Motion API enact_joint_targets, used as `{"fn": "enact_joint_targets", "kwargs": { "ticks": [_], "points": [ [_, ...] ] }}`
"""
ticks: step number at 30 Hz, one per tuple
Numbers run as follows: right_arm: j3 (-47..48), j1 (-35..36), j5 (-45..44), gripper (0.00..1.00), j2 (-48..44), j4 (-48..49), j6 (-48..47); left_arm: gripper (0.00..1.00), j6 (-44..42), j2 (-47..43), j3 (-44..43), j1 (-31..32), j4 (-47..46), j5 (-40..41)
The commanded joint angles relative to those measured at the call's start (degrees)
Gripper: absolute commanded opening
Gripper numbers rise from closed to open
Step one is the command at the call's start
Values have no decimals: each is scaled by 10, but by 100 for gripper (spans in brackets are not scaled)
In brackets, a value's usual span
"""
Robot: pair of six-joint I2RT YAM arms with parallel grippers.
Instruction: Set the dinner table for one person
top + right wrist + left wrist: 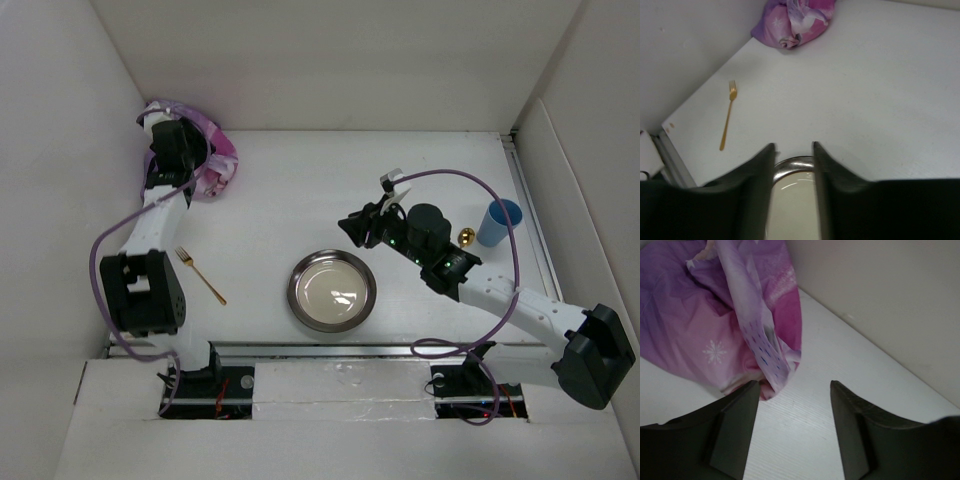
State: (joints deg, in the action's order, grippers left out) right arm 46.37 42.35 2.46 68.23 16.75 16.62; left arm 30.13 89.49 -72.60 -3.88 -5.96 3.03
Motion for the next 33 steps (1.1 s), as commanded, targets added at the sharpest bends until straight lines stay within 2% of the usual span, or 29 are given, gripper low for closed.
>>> {"fn": "enact_joint_targets", "kwargs": {
  "ticks": [1, 4, 9, 13, 17, 18, 19, 20, 21, 25, 26, 29, 33],
  "points": [
    [6, -10, 2, 53, -2, 21, -5, 58, -51, 95, -107, -3, 83, 56],
    [6, -10, 5, 58, 12, 29, -5, 62, -50, 174, -184, -15, 105, 30],
    [17, -10, 18, 59, 32, 21, -9, 58, -46, 289, -320, -15, 172, 41],
    [21, -16, 14, 59, 46, 19, -11, 55, -52, 354, -366, -15, 197, 93],
    [24, -16, 15, 59, 56, 21, -12, 55, -60, 396, -411, -15, 193, 80],
    [25, -16, 17, 59, 64, 21, -12, 48, -59, 406, -431, -15, 194, 80],
    [26, -16, 18, 59, 68, 21, -12, 35, -60, 421, -438, -15, 196, 75],
    [29, -16, 17, 59, 72, 20, -12, 21, -57, 424, -444, -9, 198, 74],
    [30, -16, 16, 59, 80, 21, -12, 0, -56, 424, -442, -1, 194, 61],
    [39, -16, 15, 59, 106, 21, -12, 0, -76, 373, -425, 49, 152, 55],
    [43, -16, 14, 59, 113, 23, -12, 0, -88, 351, -431, 86, 135, 43],
    [47, -16, 7, 59, 122, 22, -12, 0, -107, 328, -448, 114, 132, 31],
    [46, -16, -13, 60, 120, 15, -12, 0, -160, 319, -462, 203, 120, 19]
  ]
}}
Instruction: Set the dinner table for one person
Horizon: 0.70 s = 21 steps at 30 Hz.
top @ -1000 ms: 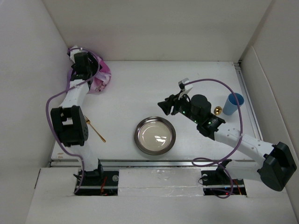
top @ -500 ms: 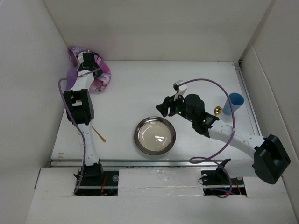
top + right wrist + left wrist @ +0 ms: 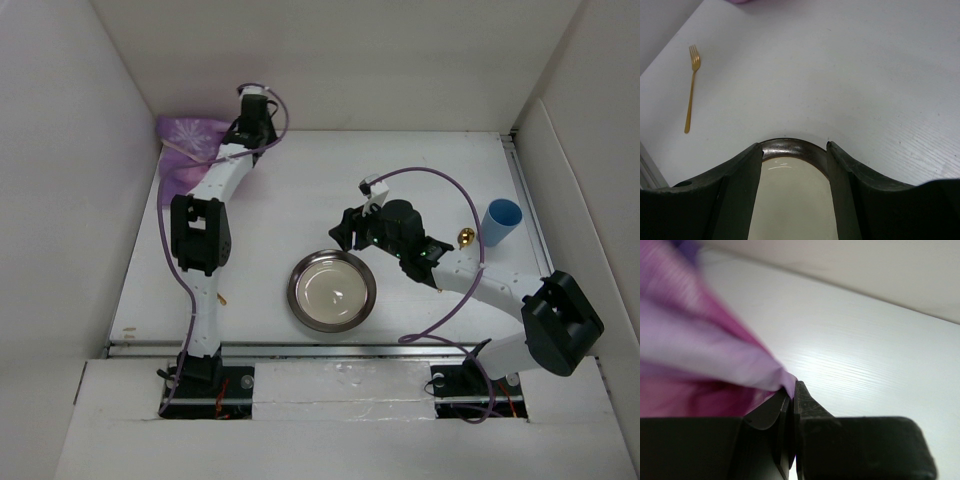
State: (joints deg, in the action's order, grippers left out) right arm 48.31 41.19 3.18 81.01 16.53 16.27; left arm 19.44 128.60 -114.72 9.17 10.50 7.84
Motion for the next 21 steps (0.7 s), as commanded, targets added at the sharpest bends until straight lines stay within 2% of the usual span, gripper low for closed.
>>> {"fn": "enact_joint_targets", "kwargs": {
  "ticks": [1, 2, 4, 5, 7, 8, 10, 12, 14, 15, 16, 18, 19, 20, 21],
  "points": [
    [26, -4, -23, 60, -10, 17, -7, 0, -64, -68, -43, 83, -49, -32],
    [25, -10, -25, 60, -12, 16, -3, 15, -75, -62, -45, 92, -50, -50],
    [21, -15, -28, 60, -16, 14, 2, 32, -99, -37, -47, 103, -44, -98],
    [18, -16, -28, 60, -23, 15, 6, 46, -106, -30, -50, 112, -39, -130],
    [11, -16, -28, 60, -25, 25, 9, 63, -140, -24, -44, 138, -34, -131],
    [13, -22, -28, 60, -25, 25, 10, 73, -152, -26, -31, 148, -35, -107],
    [16, -22, -44, 60, -26, 14, 13, 83, -169, -39, -24, 162, -35, -64],
    [13, -27, -62, 59, -28, 13, 19, 84, -160, -60, -21, 162, -29, -58],
    [13, -33, -58, 46, -25, 16, 23, 83, -143, -79, 5, 154, -39, -29],
    [13, -33, -50, 29, -24, 14, 24, 79, -133, -111, 21, 147, -63, -21],
    [13, -33, -51, 16, -25, 11, 24, 68, -120, -127, 41, 140, -77, -17],
    [11, -33, -67, 3, -29, 10, 28, 56, -79, -150, 89, 115, -92, -26],
    [9, -33, -72, 2, -31, 10, 30, 50, -67, -149, 90, 110, -81, -31],
    [9, -39, -76, 2, -34, 9, 33, 48, -50, -143, 82, 110, -61, -44],
    [9, -39, -77, 7, -36, 6, 34, 48, -45, -130, 81, 110, -38, -55]
  ]
}}
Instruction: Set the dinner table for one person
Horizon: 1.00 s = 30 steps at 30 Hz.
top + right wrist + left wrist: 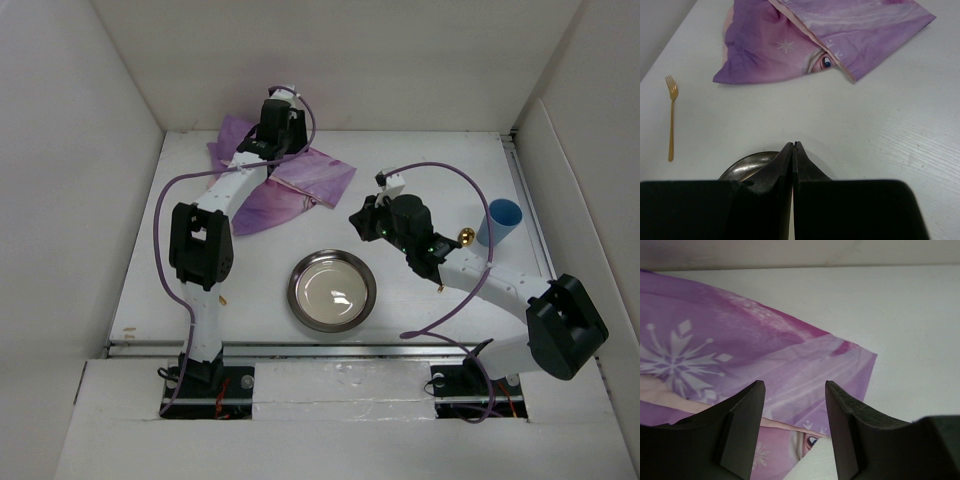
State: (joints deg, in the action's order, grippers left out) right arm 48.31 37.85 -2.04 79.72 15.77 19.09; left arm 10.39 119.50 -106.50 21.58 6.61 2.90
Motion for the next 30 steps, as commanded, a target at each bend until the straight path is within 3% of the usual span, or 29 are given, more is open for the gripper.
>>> {"fn": "enact_joint_targets", "kwargs": {
  "ticks": [1, 4, 7, 8, 10, 13, 17, 21, 23, 30],
  "points": [
    [6, -12, -25, 10, -28, 10, 7, 47, 48, -33, 1, -6, 6, -12],
    [-3, -27, -27, 18, -34, 18, 10, 39, 99, -18, -7, 19, 64, 9],
    [6, -43, -21, 28, -32, -5, 26, 42, 193, -77, 119, 30, -22, -51],
    [6, -50, -19, 29, -40, -10, 27, 44, 208, -94, 194, 35, -49, -38],
    [-3, -56, -28, 33, -54, -6, 31, 48, 196, -124, 230, 58, -78, 1],
    [-18, -78, -19, 36, -79, -7, 46, 50, 127, -93, 198, 124, -20, 106],
    [-55, -106, -16, 40, -137, 4, 67, 53, 41, -60, 188, 184, -43, 227],
    [-74, -124, -12, 41, -178, 15, 81, 56, -24, -29, 165, 184, -62, 211],
    [-85, -138, -14, 42, -207, 22, 89, 55, -58, 4, 100, 184, -39, 230],
    [-107, -167, 2, 43, -243, 36, 95, 45, -148, 127, -33, 184, 33, 242]
  ]
}}
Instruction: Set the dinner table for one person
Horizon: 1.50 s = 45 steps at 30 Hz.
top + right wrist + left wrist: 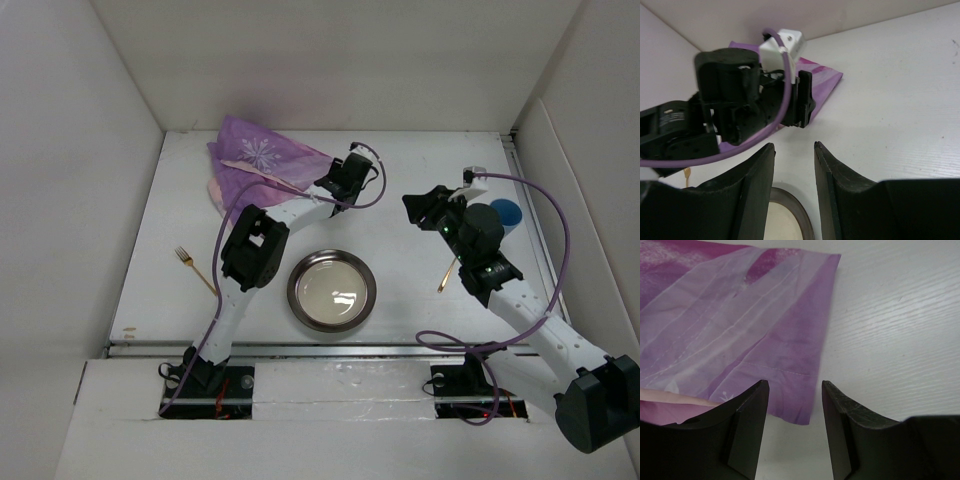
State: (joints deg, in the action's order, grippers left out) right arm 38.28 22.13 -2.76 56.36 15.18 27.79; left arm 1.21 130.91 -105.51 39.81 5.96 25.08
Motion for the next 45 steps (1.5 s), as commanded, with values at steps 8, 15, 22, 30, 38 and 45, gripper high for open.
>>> {"fn": "enact_joint_targets", "kwargs": {
  "ticks": [8, 15, 22, 30, 38, 45],
  "points": [
    [-2, -21, 23, 43, 9, 39, 11, 35, -67, 20, -44, 7, 63, -11],
    [0, -21, 42, 44, 16, 38, 13, 35, -76, 36, -35, 7, 63, 7],
    [4, -21, 44, 44, 24, 37, 11, 24, -77, 58, -56, 7, 78, 7],
    [0, -21, 36, 45, 26, 39, 10, 0, -89, 44, -66, 2, 71, 41],
    [13, -8, 100, 41, 108, 78, 10, 0, -54, -82, -112, -26, 63, -10],
    [71, 64, 121, 0, 233, 91, -2, 0, -15, -143, -143, -85, 79, -59]
  ]
}}
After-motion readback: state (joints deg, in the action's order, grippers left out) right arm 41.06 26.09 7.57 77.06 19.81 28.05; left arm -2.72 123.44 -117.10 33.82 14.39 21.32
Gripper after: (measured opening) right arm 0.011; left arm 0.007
